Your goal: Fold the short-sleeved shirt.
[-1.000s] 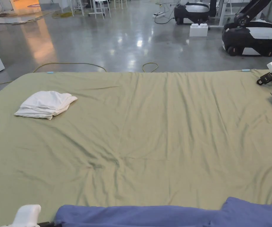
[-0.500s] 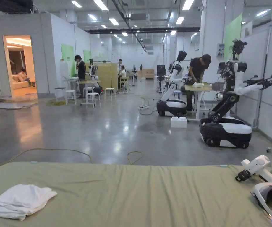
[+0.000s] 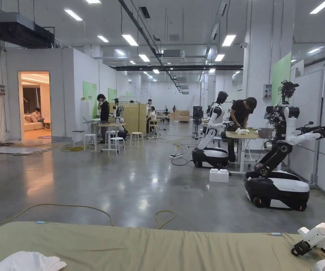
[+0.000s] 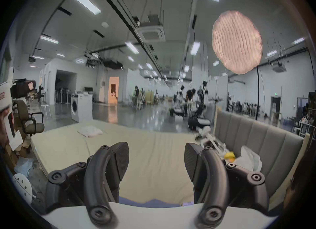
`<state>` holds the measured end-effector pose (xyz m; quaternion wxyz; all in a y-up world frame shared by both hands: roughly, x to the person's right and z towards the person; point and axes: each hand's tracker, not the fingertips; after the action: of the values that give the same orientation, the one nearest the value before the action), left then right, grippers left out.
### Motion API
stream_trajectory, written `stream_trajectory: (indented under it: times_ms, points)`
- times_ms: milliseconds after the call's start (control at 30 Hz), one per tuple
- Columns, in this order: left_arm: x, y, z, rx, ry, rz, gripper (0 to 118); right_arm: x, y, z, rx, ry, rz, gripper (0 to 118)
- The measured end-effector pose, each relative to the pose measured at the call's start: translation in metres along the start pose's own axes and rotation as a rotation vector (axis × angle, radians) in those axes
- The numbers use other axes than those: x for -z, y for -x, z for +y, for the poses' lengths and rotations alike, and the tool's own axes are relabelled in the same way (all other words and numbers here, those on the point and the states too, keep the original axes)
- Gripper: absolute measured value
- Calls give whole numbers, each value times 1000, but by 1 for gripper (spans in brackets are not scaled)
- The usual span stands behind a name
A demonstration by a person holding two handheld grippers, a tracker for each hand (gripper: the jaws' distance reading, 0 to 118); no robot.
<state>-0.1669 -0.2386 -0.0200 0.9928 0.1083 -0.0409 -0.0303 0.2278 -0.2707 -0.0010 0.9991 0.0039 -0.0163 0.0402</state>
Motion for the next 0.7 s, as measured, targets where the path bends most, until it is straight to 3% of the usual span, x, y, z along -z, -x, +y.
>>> stream_trajectory:
  times_ms: [33, 67, 100, 133, 167, 233, 267, 500, 700]
  points:
    - [-2, -4, 3, 14, 22, -15, 67, -1, 4, 2, -1, -21, 5, 62]
    - [-4, -6, 4, 31, 46, -50, 41, -1, 8, 5, 0, -42, 3, 57]
    - [-7, -9, 5, 38, 55, -63, 8, -1, 9, 7, 5, -46, 11, 43]
    - [-9, -14, 4, 50, 64, -68, 0, -1, 11, 9, 15, -53, 24, 8]
    - [-11, -19, 3, 51, 65, -55, 0, 0, 15, 8, 21, -63, 17, 0]
    - [-18, -17, 3, 20, 64, -128, 0, -3, 20, 7, 36, -121, -32, 0]
    - [-17, -19, 5, 10, 87, -149, 0, -1, 20, 8, 47, -77, 29, 0]
    - [-11, -25, 7, 26, 79, -170, 0, 5, 25, 3, 56, -42, 41, 0]
    - [3, -6, 3, -84, 135, -187, 0, 8, 17, -5, 88, -5, 55, 0]
